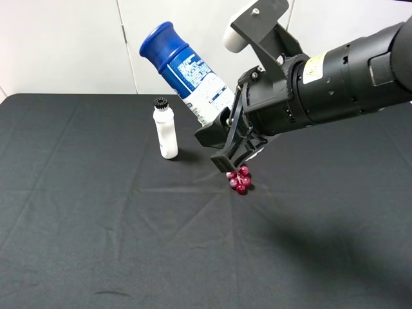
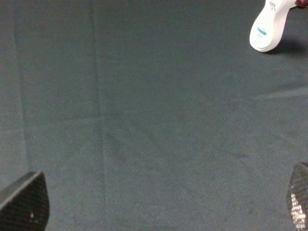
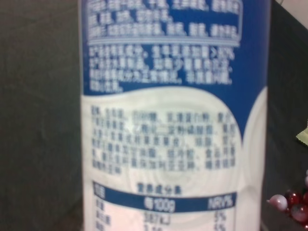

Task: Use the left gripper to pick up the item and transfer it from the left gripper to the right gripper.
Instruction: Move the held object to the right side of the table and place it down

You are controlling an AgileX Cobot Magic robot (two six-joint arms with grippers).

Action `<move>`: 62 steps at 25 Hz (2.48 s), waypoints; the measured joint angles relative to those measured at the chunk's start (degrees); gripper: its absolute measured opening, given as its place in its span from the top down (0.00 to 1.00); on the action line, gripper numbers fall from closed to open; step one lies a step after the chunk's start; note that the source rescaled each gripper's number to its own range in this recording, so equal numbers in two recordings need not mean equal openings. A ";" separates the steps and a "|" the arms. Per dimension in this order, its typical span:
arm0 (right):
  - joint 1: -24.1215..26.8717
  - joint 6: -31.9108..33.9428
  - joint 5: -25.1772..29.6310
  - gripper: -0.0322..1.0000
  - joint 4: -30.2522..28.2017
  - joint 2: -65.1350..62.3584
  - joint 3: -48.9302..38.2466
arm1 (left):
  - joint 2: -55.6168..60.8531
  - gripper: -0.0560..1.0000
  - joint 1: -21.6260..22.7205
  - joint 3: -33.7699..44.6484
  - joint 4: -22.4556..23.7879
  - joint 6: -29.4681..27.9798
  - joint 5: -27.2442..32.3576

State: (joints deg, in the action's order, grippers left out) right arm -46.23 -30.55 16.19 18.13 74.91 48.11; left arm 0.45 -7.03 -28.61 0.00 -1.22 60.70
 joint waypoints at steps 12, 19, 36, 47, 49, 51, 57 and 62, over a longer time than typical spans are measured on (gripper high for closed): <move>0.18 5.04 0.61 0.95 -0.06 0.00 0.06 | 0.00 0.01 0.00 0.00 0.00 0.07 -0.06; 7.37 15.03 13.09 0.95 -2.58 0.00 3.16 | 0.00 0.01 0.00 0.00 0.00 0.07 -0.06; 29.13 23.11 25.27 0.95 -7.99 0.69 3.78 | 0.00 0.00 11.16 0.00 0.30 0.07 -0.17; 31.99 23.17 24.93 0.95 -9.75 8.87 3.86 | 0.00 0.00 11.29 0.00 0.30 0.07 -0.17; 31.99 23.17 24.33 0.95 -10.18 10.49 3.86 | 0.00 0.00 11.29 0.00 0.30 0.07 -0.17; 31.99 23.17 23.59 0.95 -10.35 12.23 3.86 | 0.00 0.00 11.29 0.00 0.30 0.07 -0.17; 31.99 23.17 21.94 0.95 -13.76 17.36 3.88 | 0.00 0.00 11.29 0.00 0.30 0.07 -0.17; 31.99 23.17 19.98 0.95 -15.39 19.88 3.77 | 0.00 0.00 11.29 0.00 0.30 0.07 -0.17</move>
State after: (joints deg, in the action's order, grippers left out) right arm -14.24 -7.38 36.17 2.73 94.79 51.88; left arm 0.45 4.25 -28.61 0.30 -1.15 60.53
